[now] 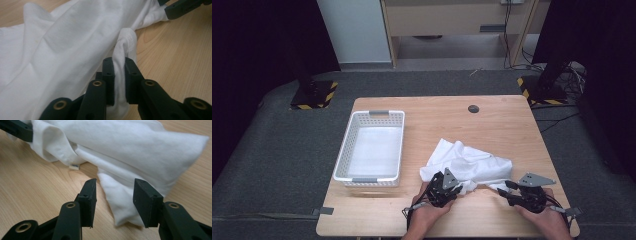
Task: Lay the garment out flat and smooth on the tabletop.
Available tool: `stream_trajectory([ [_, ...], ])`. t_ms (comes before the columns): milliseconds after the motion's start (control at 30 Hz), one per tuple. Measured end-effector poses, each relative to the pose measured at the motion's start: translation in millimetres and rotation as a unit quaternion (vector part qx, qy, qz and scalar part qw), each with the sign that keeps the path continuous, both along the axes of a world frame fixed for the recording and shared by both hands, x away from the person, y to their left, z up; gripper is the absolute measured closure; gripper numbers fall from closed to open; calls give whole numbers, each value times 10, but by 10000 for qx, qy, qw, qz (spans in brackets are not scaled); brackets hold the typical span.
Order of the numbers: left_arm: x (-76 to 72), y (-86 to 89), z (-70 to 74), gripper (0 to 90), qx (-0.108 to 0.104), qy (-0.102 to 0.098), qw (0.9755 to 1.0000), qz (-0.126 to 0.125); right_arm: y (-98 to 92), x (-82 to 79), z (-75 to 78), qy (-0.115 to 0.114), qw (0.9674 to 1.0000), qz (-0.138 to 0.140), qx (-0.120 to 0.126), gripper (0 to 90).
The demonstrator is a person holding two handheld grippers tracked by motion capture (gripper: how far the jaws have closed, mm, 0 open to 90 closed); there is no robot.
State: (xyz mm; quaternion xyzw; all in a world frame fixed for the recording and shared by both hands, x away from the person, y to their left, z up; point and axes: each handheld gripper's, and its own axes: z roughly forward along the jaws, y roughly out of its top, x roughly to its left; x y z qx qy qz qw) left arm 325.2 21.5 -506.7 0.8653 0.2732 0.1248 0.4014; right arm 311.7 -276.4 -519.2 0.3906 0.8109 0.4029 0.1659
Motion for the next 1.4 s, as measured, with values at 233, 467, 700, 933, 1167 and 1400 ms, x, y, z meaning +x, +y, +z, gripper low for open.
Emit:
stream_trajectory([
  [233,-53,-10,47,858,-105,19,9999,-99,164,12,-76,-33,9993,230,-300,581],
  [467,-72,-28,39,859,-155,55,9998,-132,221,69,-127,-150,9988,138,-451,583],
  [700,-110,-33,105,869,-288,39,9994,-208,212,71,-139,-174,9984,180,-514,695],
  [933,-166,-57,191,873,-409,-49,9986,-325,170,74,-129,-105,9983,258,-507,839],
  [1167,-187,-47,275,874,-579,-109,9977,-336,144,51,-91,-74,9980,408,-467,866],
  [1400,-174,49,412,874,-898,-330,9952,-183,22,-19,55,-92,9981,612,-3,868],
])
